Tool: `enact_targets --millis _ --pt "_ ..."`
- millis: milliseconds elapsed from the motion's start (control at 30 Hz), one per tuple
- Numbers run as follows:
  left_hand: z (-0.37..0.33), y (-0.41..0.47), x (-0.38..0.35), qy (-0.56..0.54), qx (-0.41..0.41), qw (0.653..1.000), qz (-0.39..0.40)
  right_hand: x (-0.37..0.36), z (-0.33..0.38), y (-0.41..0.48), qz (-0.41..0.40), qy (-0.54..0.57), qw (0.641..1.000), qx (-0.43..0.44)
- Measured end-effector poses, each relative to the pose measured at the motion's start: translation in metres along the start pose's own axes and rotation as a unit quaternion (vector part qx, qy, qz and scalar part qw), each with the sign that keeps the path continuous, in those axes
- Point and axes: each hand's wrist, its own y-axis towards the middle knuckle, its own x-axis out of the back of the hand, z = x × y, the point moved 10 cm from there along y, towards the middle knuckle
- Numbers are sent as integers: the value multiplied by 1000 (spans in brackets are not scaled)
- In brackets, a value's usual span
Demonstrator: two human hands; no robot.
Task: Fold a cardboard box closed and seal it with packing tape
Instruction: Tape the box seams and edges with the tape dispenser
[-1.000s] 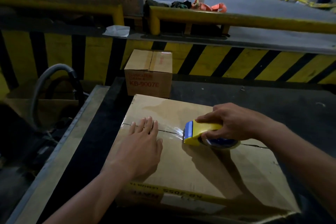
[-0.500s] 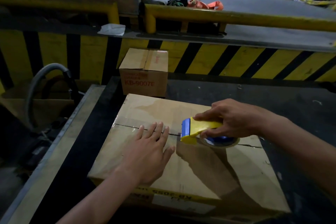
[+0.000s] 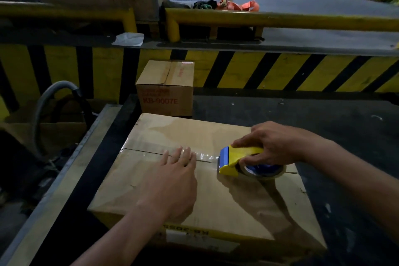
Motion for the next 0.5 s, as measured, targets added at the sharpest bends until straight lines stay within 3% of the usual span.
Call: enact_targets --millis 167,500 --pt "-43 11 -12 -52 -15 999 5 -5 -4 -4 -17 17 1000 19" --pt "-35 9 -12 -52 10 998 -16 18 -12 -23 -30 -5 999 44"
